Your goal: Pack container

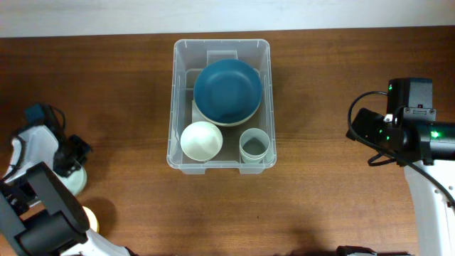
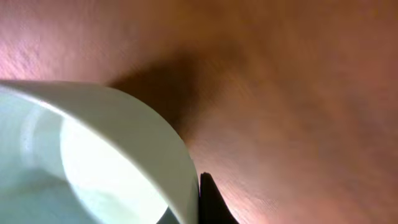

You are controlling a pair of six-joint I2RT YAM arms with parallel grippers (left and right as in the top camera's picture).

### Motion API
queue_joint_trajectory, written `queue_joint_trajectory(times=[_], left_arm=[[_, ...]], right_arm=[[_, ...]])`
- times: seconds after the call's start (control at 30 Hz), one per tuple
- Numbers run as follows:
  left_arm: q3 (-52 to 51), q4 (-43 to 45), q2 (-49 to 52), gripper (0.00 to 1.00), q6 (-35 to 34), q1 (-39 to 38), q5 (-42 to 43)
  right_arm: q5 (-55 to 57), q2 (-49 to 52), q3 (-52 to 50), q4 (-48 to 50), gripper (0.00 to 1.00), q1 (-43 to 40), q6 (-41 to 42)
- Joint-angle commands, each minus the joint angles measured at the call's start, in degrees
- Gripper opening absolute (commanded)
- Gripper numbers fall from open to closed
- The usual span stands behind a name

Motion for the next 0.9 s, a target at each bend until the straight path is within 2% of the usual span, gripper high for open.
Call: queue_joint_trajectory(times=[0.0, 0.27, 0.5, 0.73, 0.87], left_arm=[[7.0, -3.5, 0.2, 0.01, 1.3, -2.8, 2.0], [20.2, -12.7, -3.8, 0.00, 1.4, -16.4, 2.0], [28.5, -15.4, -8.1, 0.01, 1.3, -36.0, 1.8], [29.6, -15.2, -6.9, 0.01, 1.0, -52.2, -0.6], [28.2, -15.4, -3.9, 0.01, 0.0, -56.3, -0.3]], right_arm=[[0.9, 0.0, 0.0, 0.0, 0.97, -0.2, 0.0], [0.9, 0.0, 0.0, 0.0, 0.97, -0.2, 0.0], [0.9, 0.0, 0.0, 0.0, 0.97, -0.2, 0.0], [0.9, 0.1, 0.0, 0.3, 0.97, -0.2, 0.0], [0.9, 0.4, 0.0, 0.3, 0.97, -0.2, 0.0]])
